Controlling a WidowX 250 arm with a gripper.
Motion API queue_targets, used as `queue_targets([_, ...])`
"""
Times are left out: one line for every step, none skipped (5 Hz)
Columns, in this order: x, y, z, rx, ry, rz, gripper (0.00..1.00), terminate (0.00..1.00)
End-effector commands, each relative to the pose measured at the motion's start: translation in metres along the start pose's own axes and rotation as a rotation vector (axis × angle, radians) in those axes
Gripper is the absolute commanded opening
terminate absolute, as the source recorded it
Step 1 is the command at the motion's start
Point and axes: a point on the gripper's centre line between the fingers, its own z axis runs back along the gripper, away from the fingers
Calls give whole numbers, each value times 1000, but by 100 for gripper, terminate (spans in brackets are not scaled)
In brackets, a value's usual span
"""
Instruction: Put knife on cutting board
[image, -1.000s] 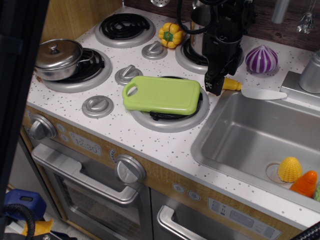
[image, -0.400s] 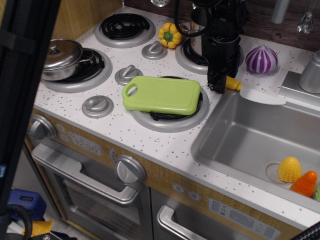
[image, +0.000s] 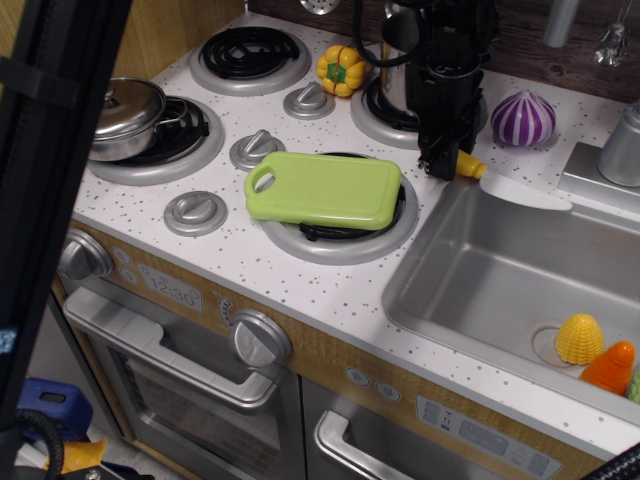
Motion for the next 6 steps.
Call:
queue_targets([0, -13, 61, -78, -74, 9, 0, 0])
queue_targets([7, 0, 78, -100, -136, 34, 0, 0])
queue_targets([26, 16, 86, -113, -168, 36, 0, 0])
queue_targets([45, 29, 87, -131, -196, 38, 0, 0])
queue_targets([66, 42, 81, -149, -195, 36, 0, 0])
queue_targets([77, 55, 78, -173, -206, 50, 0, 0])
